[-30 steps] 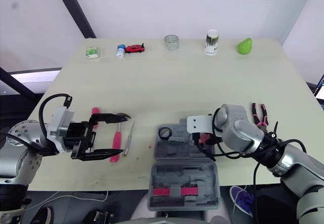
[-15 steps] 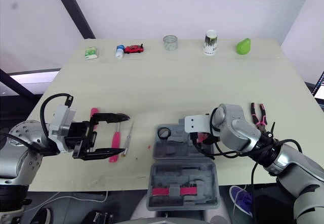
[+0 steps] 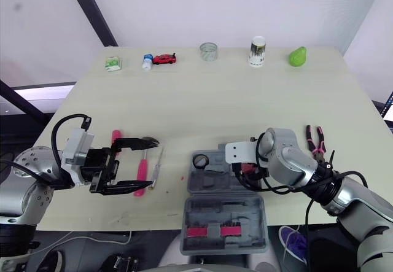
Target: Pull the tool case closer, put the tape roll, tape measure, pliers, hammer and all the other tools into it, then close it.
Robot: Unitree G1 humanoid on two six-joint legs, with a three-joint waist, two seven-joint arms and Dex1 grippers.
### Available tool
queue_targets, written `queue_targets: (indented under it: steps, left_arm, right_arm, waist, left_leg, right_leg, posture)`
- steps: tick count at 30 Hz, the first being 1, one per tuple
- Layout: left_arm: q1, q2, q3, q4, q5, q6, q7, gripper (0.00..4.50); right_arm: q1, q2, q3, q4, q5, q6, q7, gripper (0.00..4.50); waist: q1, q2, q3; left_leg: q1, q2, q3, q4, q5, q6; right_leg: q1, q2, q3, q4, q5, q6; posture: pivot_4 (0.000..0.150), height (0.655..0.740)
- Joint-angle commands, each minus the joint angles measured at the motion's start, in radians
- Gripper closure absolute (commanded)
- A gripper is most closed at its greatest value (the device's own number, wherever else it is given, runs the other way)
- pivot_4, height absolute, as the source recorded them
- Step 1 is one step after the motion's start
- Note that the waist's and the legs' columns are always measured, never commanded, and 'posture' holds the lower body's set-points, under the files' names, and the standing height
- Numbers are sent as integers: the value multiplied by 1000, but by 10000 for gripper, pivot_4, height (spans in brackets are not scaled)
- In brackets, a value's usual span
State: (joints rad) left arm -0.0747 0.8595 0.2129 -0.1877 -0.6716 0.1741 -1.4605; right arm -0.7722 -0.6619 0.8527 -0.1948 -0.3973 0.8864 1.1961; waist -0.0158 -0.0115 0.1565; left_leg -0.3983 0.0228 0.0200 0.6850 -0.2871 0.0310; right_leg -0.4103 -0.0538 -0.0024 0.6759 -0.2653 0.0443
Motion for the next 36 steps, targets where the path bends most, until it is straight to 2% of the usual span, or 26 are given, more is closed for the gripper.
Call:
queue_targets:
  steps: [1,11,16,19,22,25,32,36]
  left_arm:
    - [-12,1,4,-35,-13,4,-3,0]
    - [-27,-4,-5,-34,-15,13,-1,0]
    - [-33,-10,-5,-33,-17,15,4,0]
    - [-40,-14,-8,-28,-14,13,4,0]
    - [-46,-18,-9,-22,-11,11,1,0]
    - [-49,-20,-9,-17,-6,7,-1,0]
    - [-50,-20,-9,-6,0,-3,-10,0]
    - [-48,-19,-6,0,0,-9,-14,0]
  right_arm:
    - [-20,-26,-40,-61,0,19,27,1311]
    - [-52,-89,-102,-119,32,65,72,1311]
    - [5,-65,-308,-121,162,42,18,1311]
    - [75,-12,-449,-78,261,-77,-41,1311]
    - [132,31,-538,-72,342,-159,-70,9313]
    - [221,62,-619,-79,416,-259,-103,23136]
    - [397,67,-680,-18,465,-470,-169,23136]
    - [502,132,-753,29,549,-598,-213,23136]
  waist:
    - [0,0,0]
    - [0,0,1]
    - [2,0,1]
    - [2,0,1]
    - [2,0,1]
    - [2,0,1]
    - [4,0,2]
    - [2,0,1]
  left_leg:
    - [0,0,0,0,0,0]
    - [0,0,0,0,0,0]
    - [-1,0,0,0,0,0]
    - [-1,0,0,0,0,0]
    - [-1,0,0,0,0,0]
    - [-1,0,0,0,0,0]
    - [-1,0,0,0,0,0]
    - [-1,0,0,0,0,0]
  right_leg:
    - [0,0,0,0,0,0]
    - [0,0,0,0,0,0]
    - [0,0,0,-1,0,0]
    - [0,0,0,-1,0,0]
    - [0,0,0,-1,0,0]
    - [0,0,0,-1,0,0]
    - [0,0,0,-1,0,0]
    - [0,0,0,-1,0,0]
  posture:
    - [1500,7400]
    - [1500,7400]
    - [1500,7400]
    - [1500,7400]
    - [1500,7400]
    - [1500,7400]
    - [1500,7400]
    - [1500,7400]
